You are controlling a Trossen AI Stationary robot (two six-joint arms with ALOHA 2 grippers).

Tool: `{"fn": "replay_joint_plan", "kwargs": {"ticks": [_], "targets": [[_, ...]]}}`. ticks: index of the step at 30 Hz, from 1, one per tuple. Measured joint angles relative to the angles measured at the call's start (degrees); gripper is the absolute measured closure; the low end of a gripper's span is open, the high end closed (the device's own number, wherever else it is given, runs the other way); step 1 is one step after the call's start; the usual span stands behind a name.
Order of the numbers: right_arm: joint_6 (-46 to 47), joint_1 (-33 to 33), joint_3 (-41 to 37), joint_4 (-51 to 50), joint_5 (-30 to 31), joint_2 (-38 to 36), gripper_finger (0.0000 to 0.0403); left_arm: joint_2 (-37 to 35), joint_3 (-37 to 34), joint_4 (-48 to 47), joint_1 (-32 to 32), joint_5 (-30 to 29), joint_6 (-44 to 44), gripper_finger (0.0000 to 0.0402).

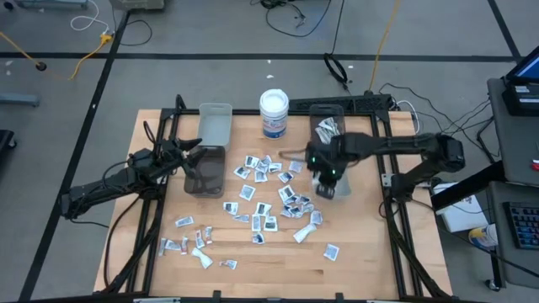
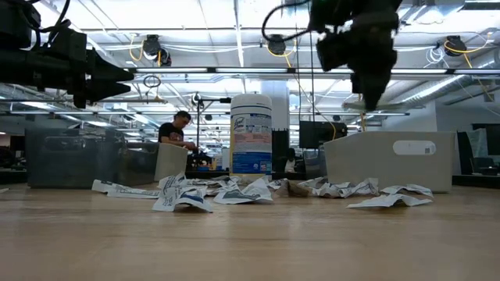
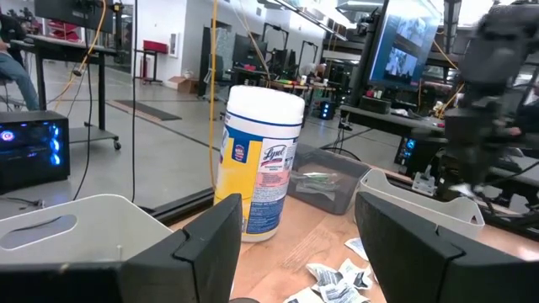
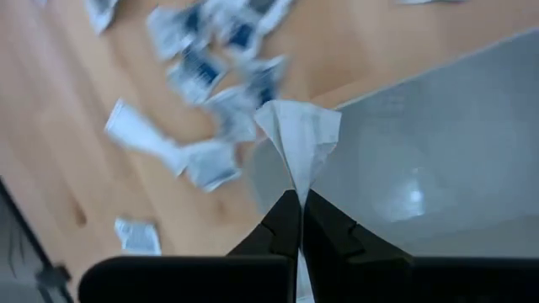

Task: Pick & Place First Aid Supplies
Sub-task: Put the green bandage into the right black bin

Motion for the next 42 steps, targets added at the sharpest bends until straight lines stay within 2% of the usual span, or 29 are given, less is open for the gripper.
{"fn": "replay_joint_plan", "kwargs": {"ticks": [6, 13, 19, 24, 30, 39, 42], "targets": [[1.28, -9.64, 0.03, 0.22, 2.94, 0.0, 0.0402, 0.0, 0.0, -0.01, -0.01, 0.0, 0.0, 0.0165], [0.87, -20.2, 0.07, 0.2, 3.26, 0.0, 0.0402, 0.02, 0.0, -0.01, 0.01, 0.0, 0.0, 0.0165], [0.39, -27.14, 0.07, 0.18, 8.93, 0.0, 0.0402, 0.02, 0.0, 0.01, 0.01, 0.0, 0.0, 0.0165], [0.36, -30.83, 0.09, 1.54, 13.37, 0.84, 0.0403, 0.0, 0.0, 0.0, 0.0, 0.0, -0.01, 0.0165], [-0.67, -33.98, 3.03, 1.73, 13.33, 3.57, 0.0403, 0.0, 0.0, 0.01, -0.01, 0.0, 0.0, 0.0165], [-2.01, -36.46, 14.23, -0.11, 13.35, 10.71, 0.0403, 0.01, 0.0, -0.01, -0.01, 0.0, 0.0, 0.0165], [-2.07, -36.91, 14.59, 0.01, 13.35, 12.85, 0.0403, 0.0, 0.0, -0.01, -0.01, 0.0, 0.0, 0.0165]]}}
